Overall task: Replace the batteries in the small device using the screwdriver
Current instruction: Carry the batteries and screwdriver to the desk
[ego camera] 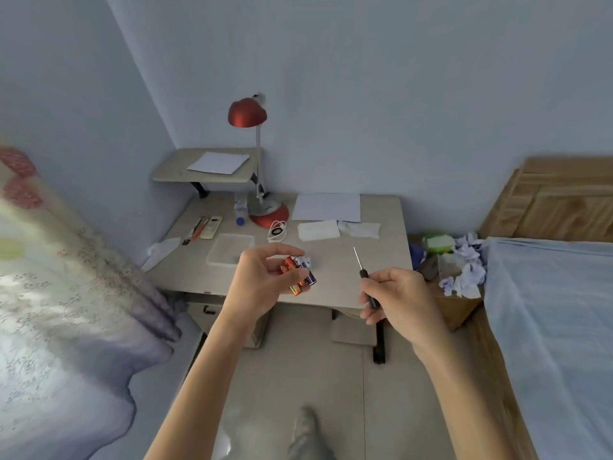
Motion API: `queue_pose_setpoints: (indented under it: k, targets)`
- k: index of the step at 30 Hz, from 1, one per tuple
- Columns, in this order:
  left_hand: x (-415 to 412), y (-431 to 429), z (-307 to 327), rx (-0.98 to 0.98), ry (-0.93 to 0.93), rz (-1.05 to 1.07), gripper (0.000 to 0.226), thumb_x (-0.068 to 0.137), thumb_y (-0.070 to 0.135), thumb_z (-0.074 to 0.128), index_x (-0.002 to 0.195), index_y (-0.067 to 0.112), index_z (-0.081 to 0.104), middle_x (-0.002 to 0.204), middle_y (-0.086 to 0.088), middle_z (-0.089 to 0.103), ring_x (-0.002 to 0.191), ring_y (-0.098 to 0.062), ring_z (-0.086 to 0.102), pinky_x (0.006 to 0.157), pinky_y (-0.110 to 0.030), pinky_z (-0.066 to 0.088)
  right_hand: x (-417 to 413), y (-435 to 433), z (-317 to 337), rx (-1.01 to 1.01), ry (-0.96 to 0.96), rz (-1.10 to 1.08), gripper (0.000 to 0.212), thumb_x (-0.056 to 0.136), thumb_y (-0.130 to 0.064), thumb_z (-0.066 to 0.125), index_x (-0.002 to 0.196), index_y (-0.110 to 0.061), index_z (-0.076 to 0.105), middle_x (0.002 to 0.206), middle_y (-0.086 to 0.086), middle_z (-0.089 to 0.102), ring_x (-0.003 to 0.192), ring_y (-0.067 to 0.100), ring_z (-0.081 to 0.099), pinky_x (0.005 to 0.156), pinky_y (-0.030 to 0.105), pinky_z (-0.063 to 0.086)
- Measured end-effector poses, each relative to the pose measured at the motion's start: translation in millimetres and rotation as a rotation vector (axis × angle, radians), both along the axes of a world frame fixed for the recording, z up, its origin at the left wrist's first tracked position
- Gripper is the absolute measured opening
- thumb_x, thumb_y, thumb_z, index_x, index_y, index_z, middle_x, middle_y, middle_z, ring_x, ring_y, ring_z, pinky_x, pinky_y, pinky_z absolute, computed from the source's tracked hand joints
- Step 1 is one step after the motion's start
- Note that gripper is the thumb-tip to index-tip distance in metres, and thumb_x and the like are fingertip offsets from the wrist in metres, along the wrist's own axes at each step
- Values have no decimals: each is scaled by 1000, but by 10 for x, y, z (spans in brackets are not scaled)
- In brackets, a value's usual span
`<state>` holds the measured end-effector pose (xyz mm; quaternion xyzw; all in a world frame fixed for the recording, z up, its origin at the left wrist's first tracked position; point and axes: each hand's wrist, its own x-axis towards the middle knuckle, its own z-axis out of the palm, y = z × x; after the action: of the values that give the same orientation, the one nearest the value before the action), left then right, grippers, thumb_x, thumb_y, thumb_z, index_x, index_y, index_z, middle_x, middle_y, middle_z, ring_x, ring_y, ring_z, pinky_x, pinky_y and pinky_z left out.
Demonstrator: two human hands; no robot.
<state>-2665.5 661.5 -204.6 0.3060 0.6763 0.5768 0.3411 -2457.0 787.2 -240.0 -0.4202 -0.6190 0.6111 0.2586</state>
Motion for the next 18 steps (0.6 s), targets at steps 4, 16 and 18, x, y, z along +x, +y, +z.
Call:
queue_pose_setpoints:
  k: [4, 16, 18]
  targets:
    - [-687, 891, -282, -33, 55, -29, 28, 88, -5, 83, 113, 5, 75, 93, -19, 83, 82, -41, 81, 78, -41, 69, -532, 758, -188, -34, -13, -73, 7, 101, -5, 70, 98, 2, 70, 75, 19, 76, 57, 32, 68, 53, 39, 57]
    - [-2295, 3588, -2198, -285, 145, -224, 26, 81, 6, 91, 101, 20, 82, 90, -12, 83, 82, -38, 81, 77, -58, 64, -1551, 2239, -1365, -295, -180, -333, 8, 99, -3, 69, 95, 5, 70, 73, 21, 76, 53, 33, 68, 53, 38, 57]
    - [-2401, 3867, -2638, -321, 143, -237, 27, 79, 6, 92, 100, 21, 83, 91, -10, 83, 80, -33, 81, 73, -51, 66, -1609, 2343, -1605, -347, -215, -345, 9, 99, -2, 68, 93, 5, 70, 72, 21, 76, 53, 32, 68, 52, 37, 58]
